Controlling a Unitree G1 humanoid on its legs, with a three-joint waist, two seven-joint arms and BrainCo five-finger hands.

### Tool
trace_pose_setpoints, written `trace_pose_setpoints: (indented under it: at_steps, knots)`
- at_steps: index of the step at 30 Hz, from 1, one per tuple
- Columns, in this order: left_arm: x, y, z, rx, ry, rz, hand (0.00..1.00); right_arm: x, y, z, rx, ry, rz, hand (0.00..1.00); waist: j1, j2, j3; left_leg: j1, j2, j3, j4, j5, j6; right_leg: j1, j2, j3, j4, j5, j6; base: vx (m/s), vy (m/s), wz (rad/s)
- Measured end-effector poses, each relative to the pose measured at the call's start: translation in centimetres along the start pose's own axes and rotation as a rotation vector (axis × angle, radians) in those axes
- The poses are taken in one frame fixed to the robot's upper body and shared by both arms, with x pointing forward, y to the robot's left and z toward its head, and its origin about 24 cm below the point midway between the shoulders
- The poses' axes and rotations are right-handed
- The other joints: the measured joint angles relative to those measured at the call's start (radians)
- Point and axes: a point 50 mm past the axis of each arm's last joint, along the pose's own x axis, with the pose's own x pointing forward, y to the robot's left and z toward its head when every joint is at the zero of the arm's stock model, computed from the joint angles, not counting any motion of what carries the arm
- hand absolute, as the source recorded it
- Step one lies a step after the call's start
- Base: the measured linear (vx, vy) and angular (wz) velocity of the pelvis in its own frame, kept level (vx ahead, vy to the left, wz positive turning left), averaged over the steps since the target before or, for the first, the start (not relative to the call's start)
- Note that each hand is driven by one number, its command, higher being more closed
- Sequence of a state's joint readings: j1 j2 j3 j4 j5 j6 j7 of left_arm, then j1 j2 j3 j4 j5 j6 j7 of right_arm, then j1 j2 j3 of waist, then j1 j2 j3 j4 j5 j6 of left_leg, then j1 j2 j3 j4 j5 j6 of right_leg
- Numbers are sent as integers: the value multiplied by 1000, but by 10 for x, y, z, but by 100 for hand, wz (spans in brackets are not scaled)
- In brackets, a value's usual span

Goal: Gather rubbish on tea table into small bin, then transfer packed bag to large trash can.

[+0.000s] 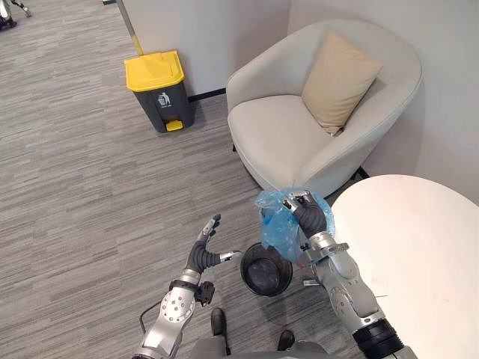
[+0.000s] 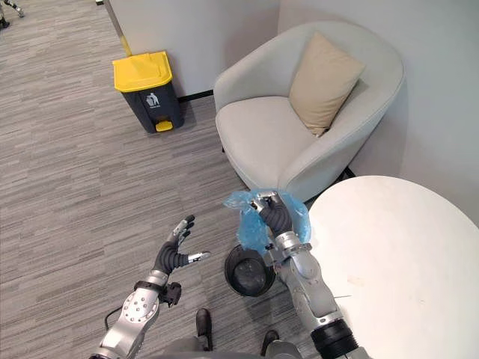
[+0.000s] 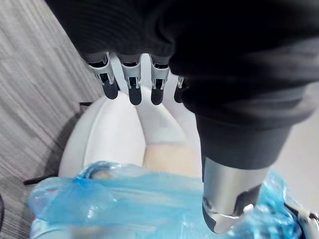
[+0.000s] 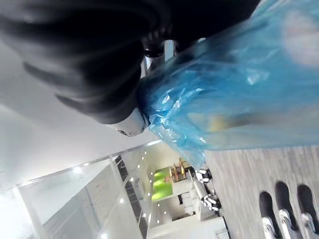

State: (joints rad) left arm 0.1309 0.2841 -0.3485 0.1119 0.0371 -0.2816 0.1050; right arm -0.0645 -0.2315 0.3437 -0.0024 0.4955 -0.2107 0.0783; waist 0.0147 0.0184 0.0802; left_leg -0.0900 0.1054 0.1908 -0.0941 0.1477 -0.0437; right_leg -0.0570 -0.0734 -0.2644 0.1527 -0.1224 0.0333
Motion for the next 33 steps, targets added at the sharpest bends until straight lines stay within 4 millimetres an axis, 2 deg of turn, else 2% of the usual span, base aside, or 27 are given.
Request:
trace_pose_setpoints:
  at_steps: [8,14,22,26,29,33]
  knots:
    - [22,-11,35,165,-199,-162,0,17,24,7,26,1,216,100,-2,10,-29,13,4,0,-3,5,-7,1,6,25,-2,18,1,-34,11,-8]
    - [25,-8,44,299,-263,-218,0,26,31,12,23,-2,294,100,-1,7,-32,10,15,2,-9,9,-13,0,19,38,-21,37,-3,-24,7,-6]
    - [27,-6,43,351,-265,-251,0,27,32,11,49,26,332,100,-1,0,-57,4,25,1,-9,14,-19,1,32,38,-36,48,-11,0,0,0]
    - [29,-7,37,361,-238,-273,0,33,42,11,52,42,380,100,-1,-3,-66,-3,31,-1,-9,18,-21,1,40,37,-52,58,-14,0,0,0]
    - [31,-12,34,337,-225,-270,0,42,51,19,84,9,413,100,2,-7,-73,-3,34,-5,-9,20,-22,3,42,34,-52,58,-15,3,5,2]
    - [32,-13,34,327,-226,-265,0,43,54,20,99,2,417,100,2,-13,-77,-3,34,-6,-8,20,-22,4,42,33,-53,58,-15,4,3,1]
